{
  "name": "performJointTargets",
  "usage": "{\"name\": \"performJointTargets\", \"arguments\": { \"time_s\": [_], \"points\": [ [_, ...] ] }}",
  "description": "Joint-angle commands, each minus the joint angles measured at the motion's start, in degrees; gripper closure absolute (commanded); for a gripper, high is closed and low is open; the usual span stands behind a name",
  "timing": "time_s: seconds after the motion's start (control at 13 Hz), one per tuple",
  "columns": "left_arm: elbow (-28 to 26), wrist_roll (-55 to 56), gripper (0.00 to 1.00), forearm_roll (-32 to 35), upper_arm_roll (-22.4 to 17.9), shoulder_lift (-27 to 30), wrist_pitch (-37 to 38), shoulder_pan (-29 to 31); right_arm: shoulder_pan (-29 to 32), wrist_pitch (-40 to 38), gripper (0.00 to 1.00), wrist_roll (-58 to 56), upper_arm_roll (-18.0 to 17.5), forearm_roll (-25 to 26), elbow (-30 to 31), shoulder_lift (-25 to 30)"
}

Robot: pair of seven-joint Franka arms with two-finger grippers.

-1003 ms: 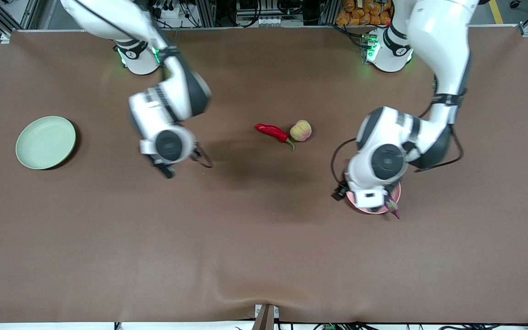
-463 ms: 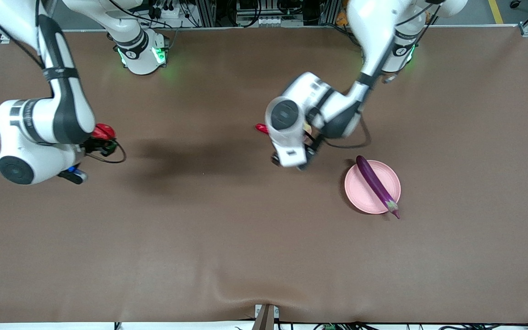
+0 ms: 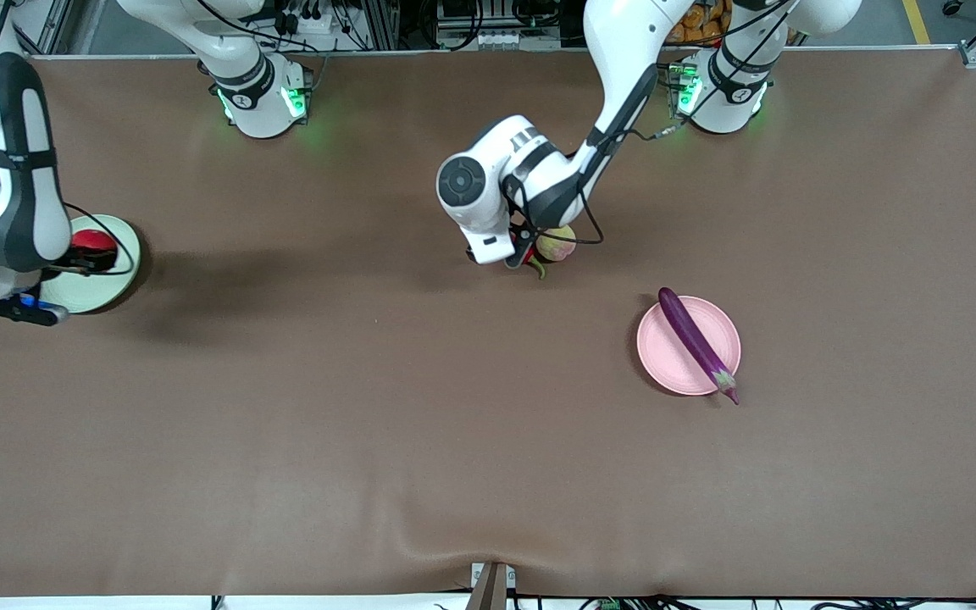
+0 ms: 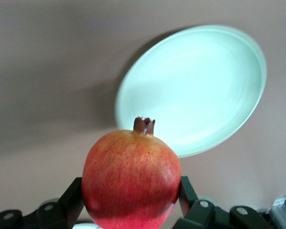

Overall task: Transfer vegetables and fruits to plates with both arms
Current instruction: 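Place the pomegranate on the green plate while the left gripper grasps the chili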

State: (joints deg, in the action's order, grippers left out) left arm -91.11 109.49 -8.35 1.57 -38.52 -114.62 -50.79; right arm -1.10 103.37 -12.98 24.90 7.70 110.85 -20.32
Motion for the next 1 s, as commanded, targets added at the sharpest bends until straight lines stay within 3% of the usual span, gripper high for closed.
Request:
{"name": "performJointTargets", "arguments": {
  "time_s": [0.0, 0.46, 0.54, 0.62, 0.69, 0.85, 0.93],
  "points": [
    [-0.91, 2.65, 0.0, -1.14, -0.25, 0.12, -4.8, 1.4, 4.52, 8.83, 1.0, -14.4, 2.17, 1.53, 0.51, -3.93],
    [-3.19, 3.1, 0.0, -0.97, -0.17, -1.47, -6.58, 0.78, 11.39, 19.94, 1.0, -26.57, 2.09, 0.82, 0.25, -10.62],
    [-3.46, 3.1, 0.0, -0.97, -0.17, -1.47, -6.58, 0.52, 11.47, 20.03, 0.77, -26.48, 2.09, 0.47, 0.25, -10.88],
    [-3.54, 3.1, 0.0, -0.97, -0.17, -1.65, -6.58, 0.43, 11.74, 20.2, 0.08, -26.48, 2.17, -0.66, 0.07, -11.49],
    [-3.55, 3.1, 0.0, -0.97, -0.08, -1.74, -6.58, 0.34, 11.91, 20.03, 0.0, -26.57, 2.17, -1.54, -0.02, -11.67],
    [-3.9, 3.1, 0.0, -0.97, -0.08, -1.91, -6.67, 0.17, 11.91, 19.33, 0.0, -26.31, 2.17, -1.64, -0.1, -11.41],
    [-3.9, 3.1, 0.25, -1.14, -0.08, -1.83, -6.67, 0.08, 11.48, 17.32, 0.0, -26.31, 2.17, -1.64, -0.54, -10.98]
  ]
}}
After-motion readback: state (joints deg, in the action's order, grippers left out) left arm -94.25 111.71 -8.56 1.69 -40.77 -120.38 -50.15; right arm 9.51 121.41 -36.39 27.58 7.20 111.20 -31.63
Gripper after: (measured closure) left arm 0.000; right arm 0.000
